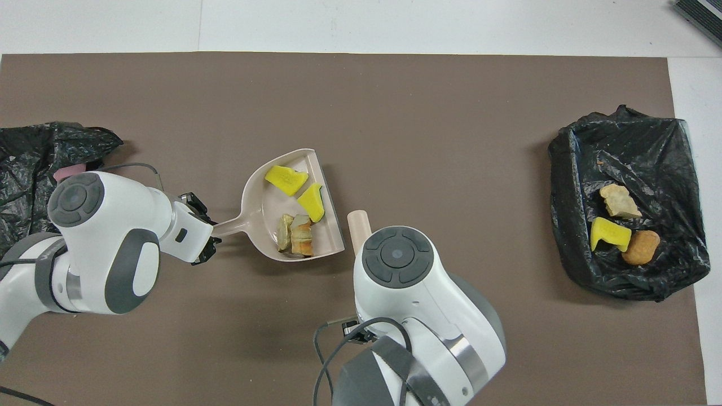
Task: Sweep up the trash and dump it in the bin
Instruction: 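Carry the dustpan to the bag nearest the left gripper while the right gripper withdraws, then tip the dustpan over the bag nearest the left gripper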
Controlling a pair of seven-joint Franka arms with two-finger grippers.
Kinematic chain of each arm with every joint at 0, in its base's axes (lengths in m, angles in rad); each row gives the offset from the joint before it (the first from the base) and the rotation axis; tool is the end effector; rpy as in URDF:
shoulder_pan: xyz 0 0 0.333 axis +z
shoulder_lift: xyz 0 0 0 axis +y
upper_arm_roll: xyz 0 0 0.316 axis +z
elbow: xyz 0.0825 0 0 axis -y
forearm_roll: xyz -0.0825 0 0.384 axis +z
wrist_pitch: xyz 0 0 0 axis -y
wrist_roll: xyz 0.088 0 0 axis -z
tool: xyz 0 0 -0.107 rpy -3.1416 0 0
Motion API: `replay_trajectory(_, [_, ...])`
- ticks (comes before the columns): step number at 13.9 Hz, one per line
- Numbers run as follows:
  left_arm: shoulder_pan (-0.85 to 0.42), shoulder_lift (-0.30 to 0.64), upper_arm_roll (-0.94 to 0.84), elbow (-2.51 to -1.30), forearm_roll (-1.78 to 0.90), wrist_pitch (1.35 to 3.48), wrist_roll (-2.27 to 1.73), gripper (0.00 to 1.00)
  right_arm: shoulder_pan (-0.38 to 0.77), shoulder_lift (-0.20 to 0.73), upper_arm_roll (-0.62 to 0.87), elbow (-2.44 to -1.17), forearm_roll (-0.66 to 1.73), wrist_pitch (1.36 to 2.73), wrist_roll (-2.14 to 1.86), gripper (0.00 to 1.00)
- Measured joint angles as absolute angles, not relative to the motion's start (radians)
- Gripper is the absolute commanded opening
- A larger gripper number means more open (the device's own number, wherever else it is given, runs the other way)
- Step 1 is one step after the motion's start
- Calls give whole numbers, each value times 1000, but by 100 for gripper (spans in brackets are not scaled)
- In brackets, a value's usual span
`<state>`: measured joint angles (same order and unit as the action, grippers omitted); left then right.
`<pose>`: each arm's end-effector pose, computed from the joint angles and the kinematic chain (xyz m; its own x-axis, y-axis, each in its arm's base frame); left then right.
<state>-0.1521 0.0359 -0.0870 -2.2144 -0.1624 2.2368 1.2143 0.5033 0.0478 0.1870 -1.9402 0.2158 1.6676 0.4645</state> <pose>0.5149 -0.1303 0.3609 0.2192 -0.9690 0.1138 -0.9750 -0.2130 0.0637 0.3980 0.3546 0.4380 0.9123 0.1659 -0.3745 0.1625 -0.9859 -0.0411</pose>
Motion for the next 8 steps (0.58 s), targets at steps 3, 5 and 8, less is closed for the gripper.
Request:
replay_trajectory(3, [-112,35,-83,-2128,-162,2132,1241,0,504,22,189,-1978,216,1668,469,0])
replay_trajectory(5, [-72,34,-81,-2069,-160,2075,1261,0,507,-3,193,-2016,216,1676,488,0])
replay_trajectory(8, [-5,33,-79,-1985,-139,2017,1331,0,534,-62,197,-2110,235,1727,510,0])
